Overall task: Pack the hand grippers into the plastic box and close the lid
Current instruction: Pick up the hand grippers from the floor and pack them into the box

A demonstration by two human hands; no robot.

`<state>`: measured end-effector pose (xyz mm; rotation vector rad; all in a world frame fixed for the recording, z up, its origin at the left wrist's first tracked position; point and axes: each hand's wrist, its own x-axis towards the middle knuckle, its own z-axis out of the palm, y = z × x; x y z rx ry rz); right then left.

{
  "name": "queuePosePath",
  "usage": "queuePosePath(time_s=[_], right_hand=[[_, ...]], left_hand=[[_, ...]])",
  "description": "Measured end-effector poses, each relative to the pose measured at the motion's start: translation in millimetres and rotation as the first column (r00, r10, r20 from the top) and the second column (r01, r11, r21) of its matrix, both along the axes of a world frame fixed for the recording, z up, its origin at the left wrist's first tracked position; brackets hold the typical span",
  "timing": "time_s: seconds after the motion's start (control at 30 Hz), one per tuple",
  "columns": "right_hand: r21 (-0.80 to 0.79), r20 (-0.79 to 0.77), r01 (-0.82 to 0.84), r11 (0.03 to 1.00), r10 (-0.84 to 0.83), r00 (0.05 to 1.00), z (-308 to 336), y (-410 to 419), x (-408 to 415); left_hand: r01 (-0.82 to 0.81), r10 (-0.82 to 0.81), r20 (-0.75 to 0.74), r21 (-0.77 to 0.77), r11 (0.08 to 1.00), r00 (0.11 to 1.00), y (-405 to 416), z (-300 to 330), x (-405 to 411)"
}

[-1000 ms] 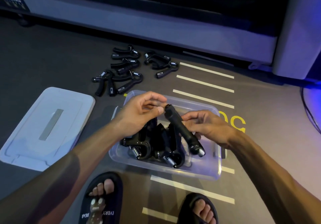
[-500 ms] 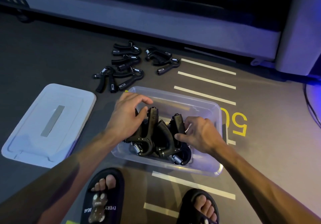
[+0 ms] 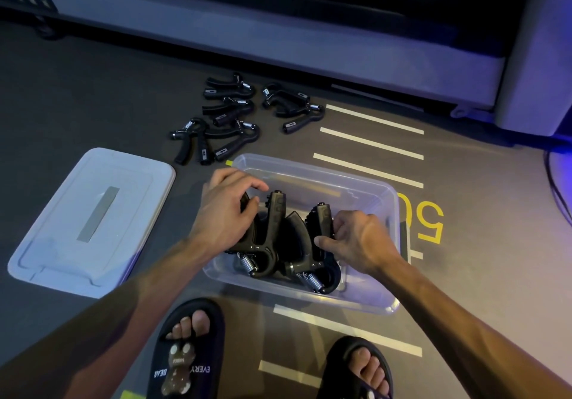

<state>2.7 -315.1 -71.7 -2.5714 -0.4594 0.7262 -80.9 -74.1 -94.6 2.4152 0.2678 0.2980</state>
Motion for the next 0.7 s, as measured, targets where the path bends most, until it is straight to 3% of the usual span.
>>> queuePosePath(time_s=[0.47,0.6,0.7], right_hand=[[-0.175,0.117,-0.019,0.984,0.04,0.992,7,20,-14],[-0.178,0.062,0.01,0.984,0.001,0.998,8,18,-11],[-0.123,-0.085,0.063,0.99,-0.074,0.994,10,11,-1]], left_hand=[[0.002,-0.002,-0.003,0.024,1.0,1.0,-1,-1,1],[0.005,-0.004,-0.005,0.028,1.0,1.0,-1,0,1],[0.007,-0.007,-0.009,0.027,1.0,1.0,-1,0,1]])
